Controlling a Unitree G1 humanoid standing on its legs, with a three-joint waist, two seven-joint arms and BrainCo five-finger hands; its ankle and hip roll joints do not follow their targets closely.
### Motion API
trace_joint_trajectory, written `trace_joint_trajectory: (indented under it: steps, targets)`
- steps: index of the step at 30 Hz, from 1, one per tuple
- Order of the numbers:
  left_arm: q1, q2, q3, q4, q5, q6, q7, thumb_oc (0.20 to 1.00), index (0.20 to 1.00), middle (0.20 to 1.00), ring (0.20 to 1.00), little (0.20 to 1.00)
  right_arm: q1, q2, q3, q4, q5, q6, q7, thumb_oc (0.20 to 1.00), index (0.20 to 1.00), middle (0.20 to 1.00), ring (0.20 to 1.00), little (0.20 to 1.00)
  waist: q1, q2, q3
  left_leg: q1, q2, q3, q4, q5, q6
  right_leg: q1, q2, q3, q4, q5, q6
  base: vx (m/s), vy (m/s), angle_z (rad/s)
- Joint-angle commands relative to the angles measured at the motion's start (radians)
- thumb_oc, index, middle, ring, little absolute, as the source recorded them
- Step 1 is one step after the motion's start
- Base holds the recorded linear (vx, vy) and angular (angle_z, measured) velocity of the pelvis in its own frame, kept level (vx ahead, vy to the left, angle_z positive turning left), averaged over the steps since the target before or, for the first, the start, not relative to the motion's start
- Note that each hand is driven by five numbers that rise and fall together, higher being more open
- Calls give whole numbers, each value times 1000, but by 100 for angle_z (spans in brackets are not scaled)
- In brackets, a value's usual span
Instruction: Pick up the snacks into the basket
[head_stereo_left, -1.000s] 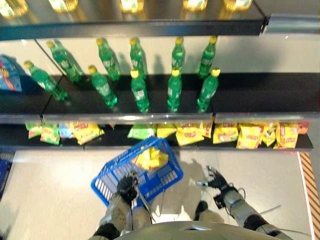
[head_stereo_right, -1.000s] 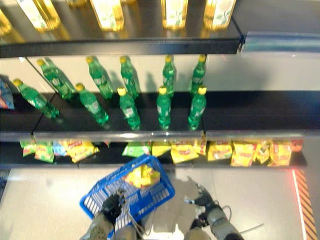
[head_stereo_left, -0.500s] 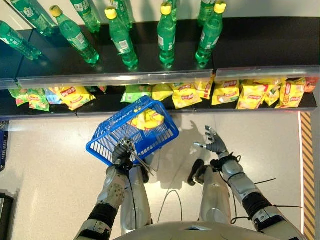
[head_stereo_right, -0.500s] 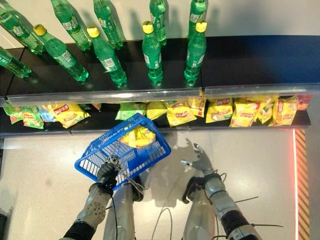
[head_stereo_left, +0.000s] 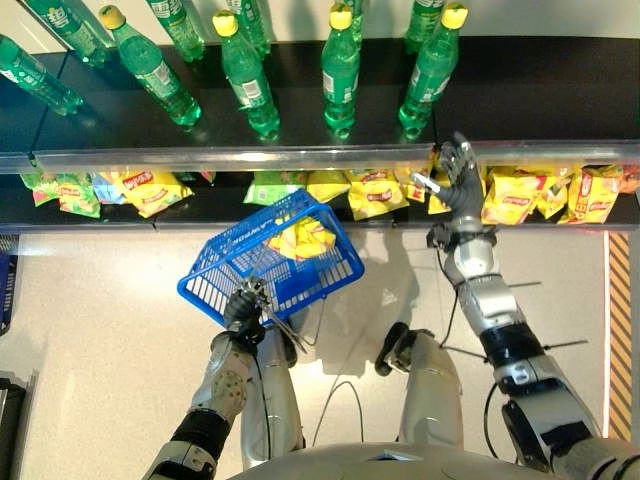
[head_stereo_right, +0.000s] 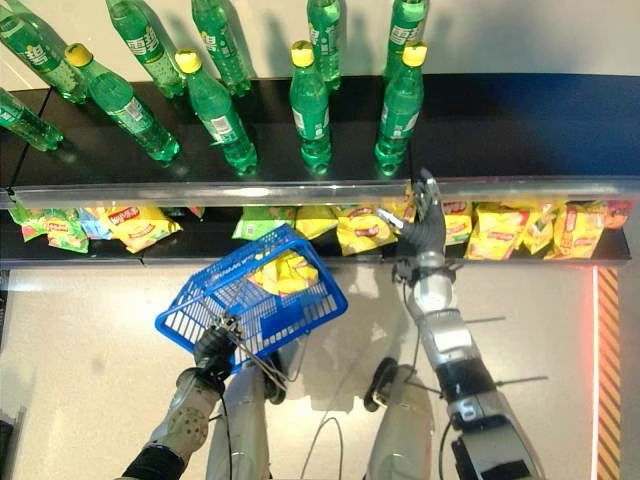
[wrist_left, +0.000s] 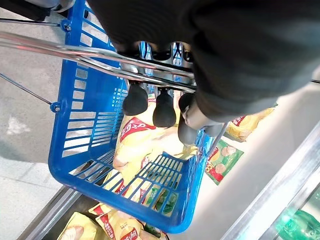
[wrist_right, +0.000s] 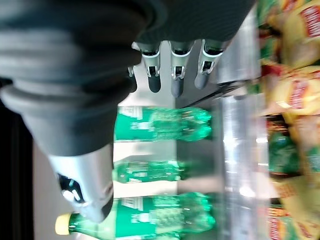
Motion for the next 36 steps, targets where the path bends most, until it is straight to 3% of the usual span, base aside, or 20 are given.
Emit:
trace_joint_trajectory:
  steps: [1, 11, 12, 13, 14, 15, 16, 17, 19, 22, 25, 26, 27, 28, 29, 30, 31, 32, 34, 36]
  targets:
    - [130, -11, -106, -109, -60, 27, -22, 200, 200, 200, 200, 200, -120, -68, -22, 63, 5, -31, -51, 1000, 1000, 1000, 1000, 1000, 40, 15, -52, -10, -11, 0, 52, -56, 27, 45, -12, 4, -59, 82, 119, 7, -3, 7]
    - [144, 33, -127, -144, -72, 42, -27, 200, 200, 200, 200, 200, -453, -148, 40, 417, 78, 16, -71, 1000, 1000, 1000, 1000, 1000, 78, 13, -46, 1, -14, -7, 31, -44, 21, 62, -5, -4, -70, 91, 122, -3, -3, 3]
    - [142, 32, -127, -145, -72, 42, -27, 200, 200, 200, 200, 200, -457, -149, 41, 419, 78, 15, -71, 1000, 1000, 1000, 1000, 1000, 76, 12, -45, -6, -17, 0, 15, -14, 33, 56, -6, -14, -87, 116, 108, 13, -4, 7]
    - [143, 34, -130, -146, -72, 45, -26, 200, 200, 200, 200, 200, -477, -150, 50, 443, 80, 21, -70, 1000, 1000, 1000, 1000, 1000, 79, 14, -42, 4, -16, -6, 27, -41, 21, 64, -3, -5, -71, 92, 122, -70, 7, 8]
    - [141, 34, -130, -147, -72, 45, -26, 200, 200, 200, 200, 200, -480, -150, 50, 444, 80, 20, -70, 1000, 1000, 1000, 1000, 1000, 78, 13, -41, -4, -19, 1, 11, -11, 32, 58, -4, -15, -88, 116, 108, 76, -10, 7]
    - [142, 34, -130, -146, -72, 46, -26, 200, 200, 200, 200, 200, -479, -150, 51, 444, 80, 20, -70, 1000, 1000, 1000, 1000, 1000, 78, 13, -42, 4, -17, -6, 23, -38, 21, 64, -3, -6, -74, 94, 122, -67, 4, 6]
    - [139, 34, -136, -158, -76, 44, -26, 200, 200, 200, 200, 200, -498, -155, 51, 483, 88, 24, -74, 1000, 1000, 1000, 1000, 1000, 78, 15, -38, -3, -20, 0, 8, -9, 32, 57, -1, -13, -89, 115, 108, 79, -13, 4]
    - [141, 34, -136, -157, -77, 45, -26, 200, 200, 200, 200, 200, -497, -154, 52, 483, 88, 24, -73, 1000, 1000, 1000, 1000, 1000, 79, 16, -38, 5, -18, -7, 20, -36, 20, 63, 0, -4, -76, 93, 122, 0, 0, 0]
    - [136, 35, -138, -165, -82, 43, -23, 200, 200, 200, 200, 200, -506, -149, 50, 501, 89, 28, -79, 1000, 1000, 1000, 1000, 1000, 77, 16, -35, 1, -19, 0, 4, -8, 31, 59, -1, -12, -88, 115, 109, -30, 3, 1]
    - [133, 36, -138, -159, -81, 42, -23, 200, 200, 200, 200, 200, -522, -152, 51, 531, 97, 28, -80, 1000, 1000, 1000, 1000, 1000, 78, 18, -31, 10, -18, -7, 15, -34, 20, 66, 2, 1, -75, 94, 123, 4, -2, 0]
    - [129, 36, -139, -160, -82, 38, -24, 200, 200, 200, 200, 200, -548, -166, 56, 565, 99, 32, -79, 1000, 1000, 1000, 1000, 1000, 78, 19, -30, 4, -20, 0, -1, -5, 31, 60, 1, -8, -89, 118, 111, 7, -3, 1]
    - [129, 38, -140, -162, -84, 36, -21, 200, 200, 200, 200, 200, -560, -169, 60, 582, 99, 34, -82, 1000, 1000, 1000, 1000, 1000, 79, 20, -30, 11, -19, -7, 11, -31, 20, 64, 3, 2, -75, 96, 125, 0, 0, 0]
    - [126, 39, -141, -165, -85, 35, -21, 200, 200, 200, 200, 200, -568, -174, 63, 586, 96, 35, -86, 1000, 1000, 1000, 1000, 1000, 79, 20, -28, 4, -21, -1, -2, -3, 30, 59, 2, -7, -89, 119, 111, 71, -19, 0]
    - [127, 39, -141, -165, -85, 34, -21, 200, 200, 200, 200, 200, -574, -176, 67, 593, 92, 37, -86, 1000, 1000, 1000, 1000, 1000, 79, 21, -28, 13, -20, -8, 7, -29, 20, 66, 2, 2, -75, 97, 125, -75, 3, 0]
    - [124, 39, -142, -167, -84, 33, -20, 200, 200, 200, 200, 200, -584, -179, 68, 602, 90, 38, -85, 1000, 1000, 1000, 1000, 1000, 78, 21, -27, 6, -21, -2, -5, -2, 31, 59, 1, -6, -88, 119, 111, 66, -17, 2]
    - [124, 40, -145, -165, -85, 32, -20, 200, 200, 200, 200, 200, -596, -185, 74, 625, 85, 43, -87, 1000, 1000, 1000, 1000, 1000, 80, 22, -27, 13, -20, -10, 7, -28, 20, 65, 3, 2, -73, 95, 124, -76, 1, 1]
    - [123, 40, -145, -165, -85, 32, -20, 200, 200, 200, 200, 200, -597, -186, 74, 625, 85, 43, -87, 1000, 1000, 1000, 1000, 1000, 79, 22, -26, 5, -21, -3, -5, -1, 31, 59, 2, -7, -86, 118, 111, 67, -21, 2]
    - [125, 40, -146, -163, -86, 33, -22, 200, 200, 200, 200, 200, -606, -189, 73, 650, 88, 44, -85, 1000, 1000, 1000, 1000, 1000, 81, 23, -25, 13, -21, -11, 7, -27, 20, 65, 2, 2, -72, 96, 124, -76, -3, 2]
    - [125, 41, -146, -161, -89, 31, -24, 200, 200, 200, 200, 200, -627, -193, 81, 677, 92, 47, -84, 1000, 1000, 1000, 1000, 1000, 81, 23, -25, 8, -22, -5, -9, 2, 31, 61, 1, -7, -86, 119, 111, -1, -13, 3]
    - [129, 40, -150, -158, -91, 34, -26, 200, 200, 200, 200, 200, -642, -192, 86, 706, 99, 48, -77, 1000, 1000, 1000, 1000, 1000, 83, 23, -27, 19, -22, -11, -1, -23, 19, 70, 3, 2, -73, 99, 125, 38, -9, 2]
